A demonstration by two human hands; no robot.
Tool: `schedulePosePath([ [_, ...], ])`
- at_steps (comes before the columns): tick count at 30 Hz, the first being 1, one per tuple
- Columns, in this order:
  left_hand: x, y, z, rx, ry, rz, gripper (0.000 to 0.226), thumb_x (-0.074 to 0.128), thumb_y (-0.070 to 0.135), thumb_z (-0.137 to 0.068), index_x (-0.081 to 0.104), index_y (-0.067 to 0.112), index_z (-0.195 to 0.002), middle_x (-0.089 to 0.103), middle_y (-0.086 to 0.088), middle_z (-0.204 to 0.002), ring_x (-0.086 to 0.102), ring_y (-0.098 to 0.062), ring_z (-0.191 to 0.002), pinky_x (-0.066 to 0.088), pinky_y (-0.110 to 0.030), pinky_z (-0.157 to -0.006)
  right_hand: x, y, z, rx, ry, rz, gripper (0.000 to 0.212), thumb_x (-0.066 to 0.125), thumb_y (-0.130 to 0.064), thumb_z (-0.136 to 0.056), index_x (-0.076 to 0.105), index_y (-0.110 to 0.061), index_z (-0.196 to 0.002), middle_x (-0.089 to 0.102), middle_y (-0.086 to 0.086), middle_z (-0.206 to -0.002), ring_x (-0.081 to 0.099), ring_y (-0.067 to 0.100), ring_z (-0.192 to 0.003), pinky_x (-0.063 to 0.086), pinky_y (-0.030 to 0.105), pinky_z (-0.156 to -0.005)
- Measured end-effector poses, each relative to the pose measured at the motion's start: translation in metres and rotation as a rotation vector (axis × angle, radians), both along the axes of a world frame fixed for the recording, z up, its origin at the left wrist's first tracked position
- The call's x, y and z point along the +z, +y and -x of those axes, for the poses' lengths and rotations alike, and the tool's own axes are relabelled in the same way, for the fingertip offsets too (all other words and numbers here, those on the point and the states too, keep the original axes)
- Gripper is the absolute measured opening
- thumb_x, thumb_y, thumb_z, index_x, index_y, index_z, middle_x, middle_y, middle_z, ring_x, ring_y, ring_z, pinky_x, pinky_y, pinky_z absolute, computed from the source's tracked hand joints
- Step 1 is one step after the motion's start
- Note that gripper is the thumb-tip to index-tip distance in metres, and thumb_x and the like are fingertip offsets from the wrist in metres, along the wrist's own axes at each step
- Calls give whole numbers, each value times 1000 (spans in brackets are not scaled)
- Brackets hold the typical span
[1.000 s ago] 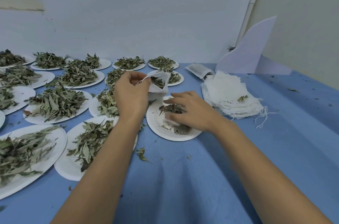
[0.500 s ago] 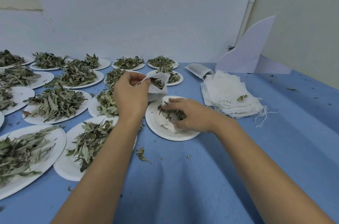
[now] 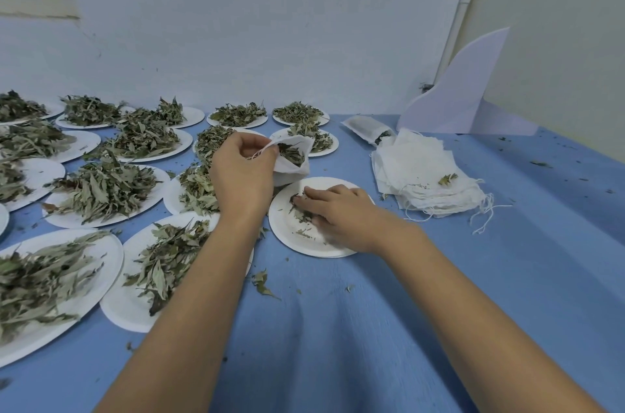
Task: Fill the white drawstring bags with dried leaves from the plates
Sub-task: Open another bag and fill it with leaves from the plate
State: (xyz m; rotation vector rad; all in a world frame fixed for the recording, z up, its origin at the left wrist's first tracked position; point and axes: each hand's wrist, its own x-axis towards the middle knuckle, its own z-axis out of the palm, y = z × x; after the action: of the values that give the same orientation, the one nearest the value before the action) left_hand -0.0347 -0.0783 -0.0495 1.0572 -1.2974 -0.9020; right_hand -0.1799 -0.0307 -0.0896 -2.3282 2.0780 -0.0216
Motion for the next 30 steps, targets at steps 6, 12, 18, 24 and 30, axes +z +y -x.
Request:
schedulePosePath([
  [6,0,0,1,9,5,1,15,69,16,-85,60,27,-78,63,5,-83,66,-22,-87,55,-43,-80,1,-2,-1,4,-127,-101,48,27,-18,-102,24,-26,-150,13,1,-160,17,21,-145,14,38,-117],
  [12,-2,-2,1,19,-10,13,18,69,17,-85,59,29,-76,61,9,-80,64,-17,-85,54,-34,-75,10,2,-2,-33,-115,-39,53,27,-27,-99,17,-41,-149,16,-6,-159,22,21,-139,13,42,-109],
  [18,-3,-2,1,23,-8,9,17,68,16,-85,59,28,-77,61,9,-82,63,-15,-85,52,-25,-69,11,3,2,-28,-163,19,62,39,-17,-92,22,-35,-149,14,-6,-159,22,23,-138,24,39,-109],
  [24,-2,-2,1,15,-8,17,17,67,16,-85,59,28,-77,61,11,-81,62,-12,-84,48,-18,-65,8,4,-6,39,-40,37,67,38,-11,-91,19,-38,-149,14,-5,-159,29,24,-126,33,34,-100],
  [30,-3,-3,1,19,-8,15,14,68,15,-85,60,25,-79,61,10,-79,64,-17,-85,51,-26,-71,10,6,-11,78,39,16,52,36,-21,-97,28,-35,-147,19,-4,-158,29,24,-126,30,36,-106],
])
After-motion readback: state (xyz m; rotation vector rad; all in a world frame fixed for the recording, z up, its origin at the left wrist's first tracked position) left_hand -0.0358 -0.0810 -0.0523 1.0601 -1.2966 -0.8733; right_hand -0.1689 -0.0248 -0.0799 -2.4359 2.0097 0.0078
